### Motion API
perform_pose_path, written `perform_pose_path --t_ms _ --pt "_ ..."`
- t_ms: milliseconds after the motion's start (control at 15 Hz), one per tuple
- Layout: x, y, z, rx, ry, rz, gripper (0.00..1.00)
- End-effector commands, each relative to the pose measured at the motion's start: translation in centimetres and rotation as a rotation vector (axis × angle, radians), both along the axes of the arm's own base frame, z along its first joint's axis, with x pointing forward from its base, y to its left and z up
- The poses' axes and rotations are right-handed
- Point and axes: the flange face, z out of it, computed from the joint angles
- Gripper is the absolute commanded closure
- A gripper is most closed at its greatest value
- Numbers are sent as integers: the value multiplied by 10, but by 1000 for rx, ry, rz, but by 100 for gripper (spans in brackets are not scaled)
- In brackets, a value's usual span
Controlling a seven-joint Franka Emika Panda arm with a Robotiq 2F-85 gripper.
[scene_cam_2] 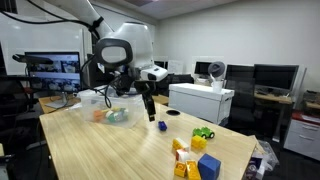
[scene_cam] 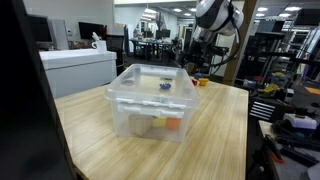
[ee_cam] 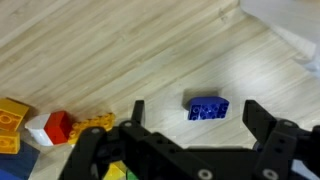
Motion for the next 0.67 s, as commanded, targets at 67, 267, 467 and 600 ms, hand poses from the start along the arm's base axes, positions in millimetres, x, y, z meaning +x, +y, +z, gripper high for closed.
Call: perform_pose_path --t_ms 67,267,467,600 --pt "38 0 -41 -52 5 -39 0" --pt "61 -6 -65 -83 17 -72 0" --pt "80 -12 -80 -106 34 -89 0" --pt "94 -12 -88 -115 40 -92 0"
